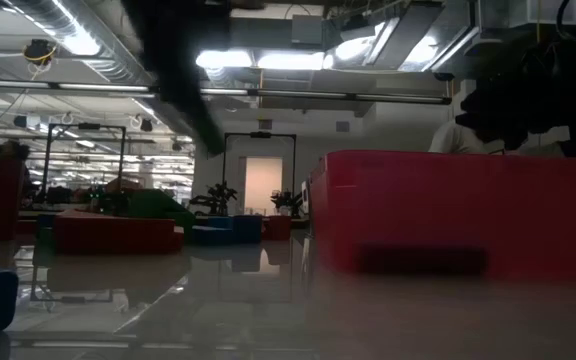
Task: Sort blocks
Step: Put the green block into the black bin
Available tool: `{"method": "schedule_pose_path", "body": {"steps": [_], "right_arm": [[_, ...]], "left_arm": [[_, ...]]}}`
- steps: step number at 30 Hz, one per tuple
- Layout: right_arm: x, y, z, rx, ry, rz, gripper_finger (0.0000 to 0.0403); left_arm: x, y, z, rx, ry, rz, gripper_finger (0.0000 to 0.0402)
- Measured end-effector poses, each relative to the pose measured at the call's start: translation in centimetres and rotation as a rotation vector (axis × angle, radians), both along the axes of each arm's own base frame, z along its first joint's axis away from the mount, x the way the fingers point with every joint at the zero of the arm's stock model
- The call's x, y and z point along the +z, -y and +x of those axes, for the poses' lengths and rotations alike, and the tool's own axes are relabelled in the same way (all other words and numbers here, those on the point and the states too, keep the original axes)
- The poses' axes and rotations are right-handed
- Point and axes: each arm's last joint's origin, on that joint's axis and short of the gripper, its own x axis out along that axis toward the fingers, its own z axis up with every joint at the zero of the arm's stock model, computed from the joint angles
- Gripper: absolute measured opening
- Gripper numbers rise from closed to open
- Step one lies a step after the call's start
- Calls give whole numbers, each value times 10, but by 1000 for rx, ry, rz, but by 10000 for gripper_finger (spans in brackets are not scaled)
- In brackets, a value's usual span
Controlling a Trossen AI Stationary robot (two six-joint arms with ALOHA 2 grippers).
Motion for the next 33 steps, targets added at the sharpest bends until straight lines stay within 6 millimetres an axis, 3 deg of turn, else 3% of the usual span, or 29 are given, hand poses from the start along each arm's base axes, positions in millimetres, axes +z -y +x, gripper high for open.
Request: {"method": "schedule_pose_path", "body": {"steps": [7, 13, 16, 20, 24, 33], "right_arm": [[0, 0, 0, -4, -18, -65, 186], [0, 0, 0, -14, -3, -14, 186], [0, 1, 0, -28, 23, 76, 186], [0, 1, 0, -35, 61, 205, 186], [0, 1, 0, -49, 87, 285, 186], [0, 2, 0, -64, 90, 286, 186]], "left_arm": [[17, -41, 25, -6, 296, 197, 112], [37, -80, 32, 96, 534, 306, 112], [43, -97, 34, 220, 644, 259, 112], [41, -110, 38, 341, 750, 68, 115], [34, -116, 47, 332, 796, -49, 115], [-24, -105, 83, 244, 659, -187, 125]]}}
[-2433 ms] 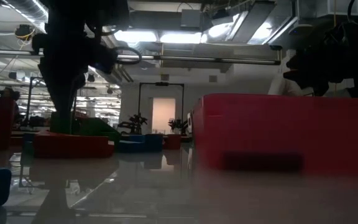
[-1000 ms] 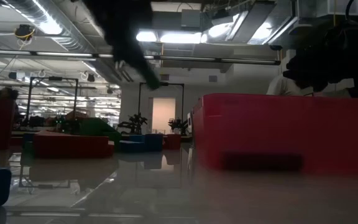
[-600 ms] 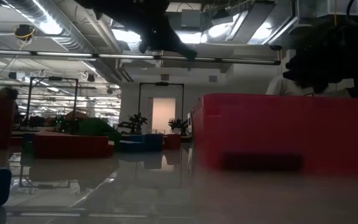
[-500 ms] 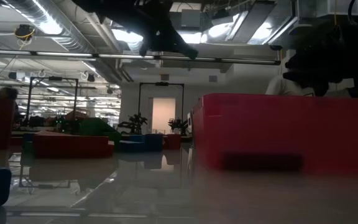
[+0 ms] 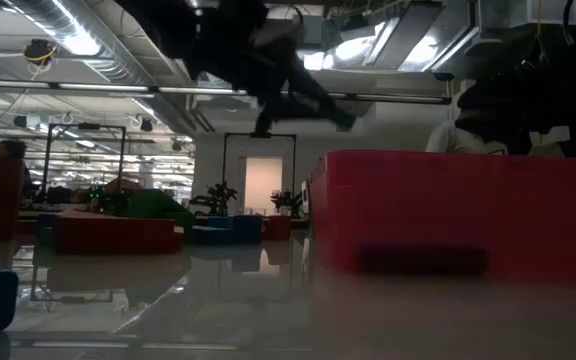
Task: Sort blocks
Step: Put the green block into the black bin, then put the blue block into the red bin
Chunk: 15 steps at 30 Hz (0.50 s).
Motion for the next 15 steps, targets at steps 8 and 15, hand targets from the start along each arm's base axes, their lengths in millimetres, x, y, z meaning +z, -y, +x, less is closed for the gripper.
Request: {"method": "schedule_pose_path", "body": {"steps": [8, 15], "right_arm": [[0, 0, 0, 2, 0, 0, 186], [0, 0, 0, 3, -1, 0, 186]], "left_arm": [[-42, 12, 18, 12, -96, -128, 157], [-39, 11, 17, 27, -87, -150, 200]]}}
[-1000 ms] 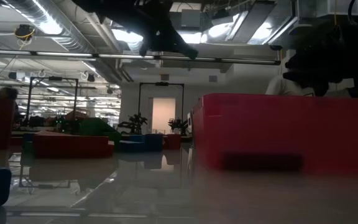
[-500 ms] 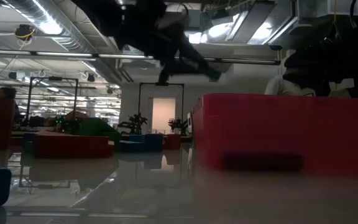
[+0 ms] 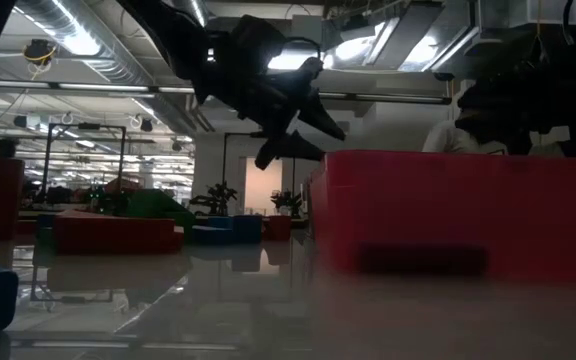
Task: Sort blocks
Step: Put the blue block into the red bin
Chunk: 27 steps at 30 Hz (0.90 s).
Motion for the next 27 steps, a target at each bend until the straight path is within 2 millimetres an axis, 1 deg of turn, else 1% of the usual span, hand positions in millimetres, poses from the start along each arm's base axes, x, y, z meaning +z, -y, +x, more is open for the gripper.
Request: {"method": "schedule_pose_path", "body": {"steps": [4, 8, 11, 15, 18, 22, 24, 27], "right_arm": [[0, 0, 0, 0, 0, 0, 186], [0, 0, 0, 1, 0, 0, 186], [0, 0, 0, 1, 0, 0, 186], [0, 0, 0, 1, 9, 24, 186], [0, 0, 0, -4, 35, 98, 186], [1, 1, 0, -46, 61, 150, 186], [1, 2, -1, -66, 64, 147, 186], [1, 3, -1, -94, 68, 146, 186]], "left_arm": [[15, -6, -8, -34, 35, -21, 206], [37, -8, -24, -148, 45, -76, 207], [50, -3, -40, -236, 0, -91, 207], [61, 5, -65, -323, -119, -7, 207], [62, 6, -79, -316, -229, 105, 208], [54, 4, -90, -341, -428, 337, 208], [47, 2, -90, -382, -494, 421, 208], [36, -1, -87, -441, -543, 466, 208]]}}
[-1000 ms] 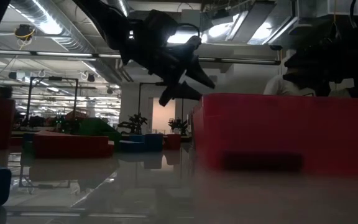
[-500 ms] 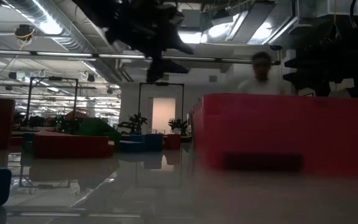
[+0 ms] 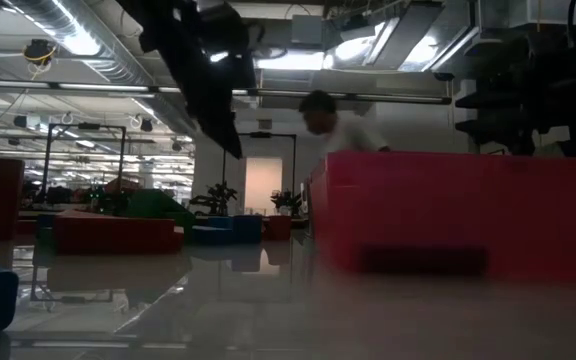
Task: Sort blocks
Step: Put the blue block into the red bin
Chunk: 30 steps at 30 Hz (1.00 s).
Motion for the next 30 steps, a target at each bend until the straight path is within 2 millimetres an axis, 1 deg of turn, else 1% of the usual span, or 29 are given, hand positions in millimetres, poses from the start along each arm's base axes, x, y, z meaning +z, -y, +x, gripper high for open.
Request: {"method": "schedule_pose_path", "body": {"steps": [9, 12, 18, 21, 24, 26, 30], "right_arm": [[0, 0, 0, -13, 2, -1, 186], [0, 0, 0, -13, 1, -1, 186], [0, 0, 0, -13, 2, -1, 186], [0, 0, 0, -13, 2, -1, 186], [0, 0, 0, -13, 2, -1, 186], [0, 0, 0, -13, 1, -1, 186], [0, 0, 0, -13, 1, -1, 186]], "left_arm": [[-38, -5, 13, -143, -140, 52, 208], [-50, -7, 16, -158, -185, 65, 208], [-70, -11, 20, -131, -274, 96, 204], [-80, -12, 22, -131, -303, 85, 183], [-90, -14, 23, -115, -330, 66, 150], [-95, -16, 23, -94, -342, 45, 123], [-92, -16, 21, -54, -347, 23, 57]]}}
